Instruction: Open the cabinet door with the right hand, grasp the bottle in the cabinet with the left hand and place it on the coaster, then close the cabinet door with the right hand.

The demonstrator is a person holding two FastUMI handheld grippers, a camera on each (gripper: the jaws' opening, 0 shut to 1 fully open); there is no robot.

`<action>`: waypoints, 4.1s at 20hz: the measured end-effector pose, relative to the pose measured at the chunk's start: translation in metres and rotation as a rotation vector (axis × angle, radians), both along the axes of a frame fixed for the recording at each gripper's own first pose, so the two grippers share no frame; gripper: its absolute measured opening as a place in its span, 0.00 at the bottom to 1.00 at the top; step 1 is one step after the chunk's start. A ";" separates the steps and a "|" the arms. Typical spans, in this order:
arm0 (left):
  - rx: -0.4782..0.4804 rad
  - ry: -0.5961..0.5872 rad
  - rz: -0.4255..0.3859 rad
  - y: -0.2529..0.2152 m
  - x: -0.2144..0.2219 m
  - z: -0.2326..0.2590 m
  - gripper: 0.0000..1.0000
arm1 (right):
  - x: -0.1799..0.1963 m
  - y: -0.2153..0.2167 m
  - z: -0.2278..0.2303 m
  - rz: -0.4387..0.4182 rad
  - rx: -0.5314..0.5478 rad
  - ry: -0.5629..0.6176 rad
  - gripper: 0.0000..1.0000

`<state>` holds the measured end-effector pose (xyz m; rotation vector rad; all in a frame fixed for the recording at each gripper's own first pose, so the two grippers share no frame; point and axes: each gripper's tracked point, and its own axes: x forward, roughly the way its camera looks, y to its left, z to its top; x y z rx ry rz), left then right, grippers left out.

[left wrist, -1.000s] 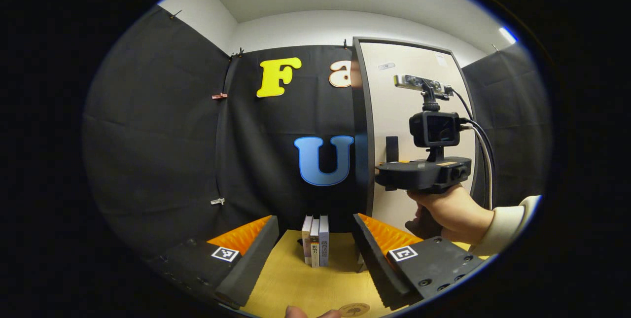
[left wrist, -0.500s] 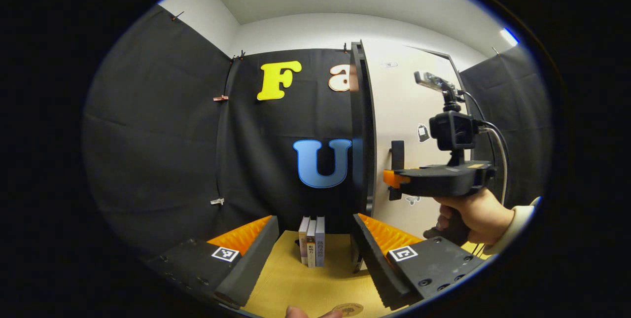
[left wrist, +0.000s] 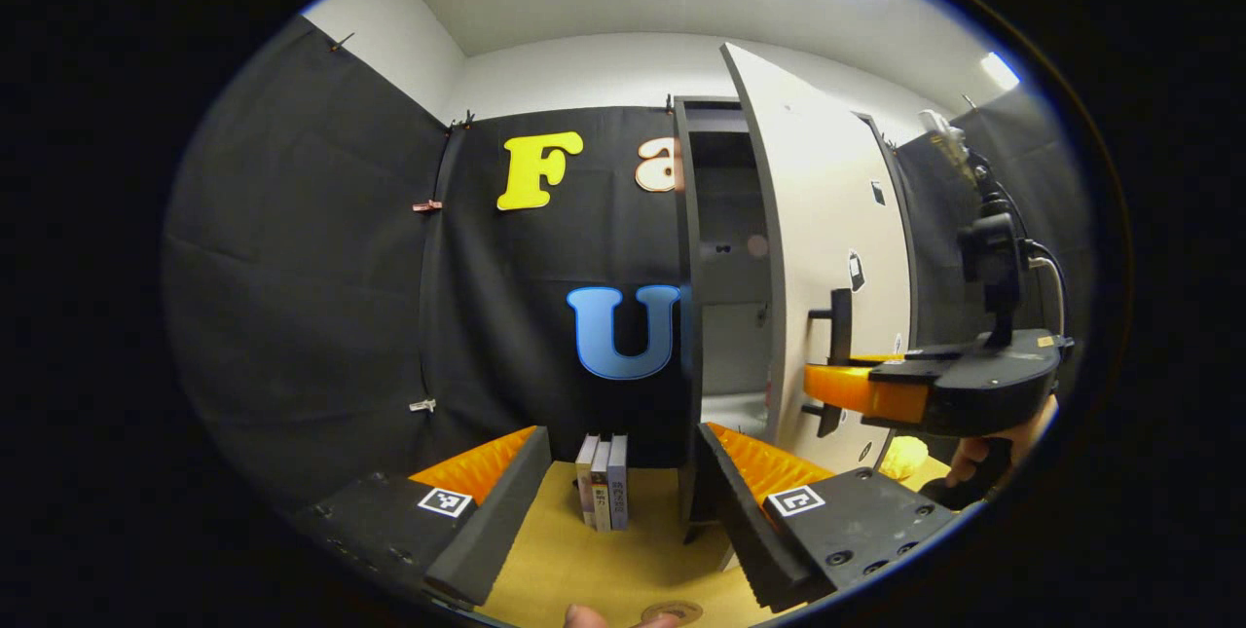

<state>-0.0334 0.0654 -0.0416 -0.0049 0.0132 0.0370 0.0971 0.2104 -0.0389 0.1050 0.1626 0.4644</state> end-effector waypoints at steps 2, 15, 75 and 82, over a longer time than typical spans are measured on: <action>-0.005 0.000 -0.009 -0.005 0.002 0.004 0.95 | -0.010 -0.007 0.002 0.005 0.008 0.010 0.23; -0.014 -0.023 -0.111 -0.065 0.016 0.019 0.94 | -0.053 -0.076 0.007 -0.071 0.001 0.019 0.22; 0.098 0.076 -0.210 -0.279 0.395 -0.089 0.76 | -0.084 -0.374 0.013 -0.819 -0.026 -0.052 0.97; 0.099 0.004 -0.277 -0.274 0.345 -0.043 0.74 | -0.078 -0.364 0.014 -0.781 -0.011 -0.063 0.98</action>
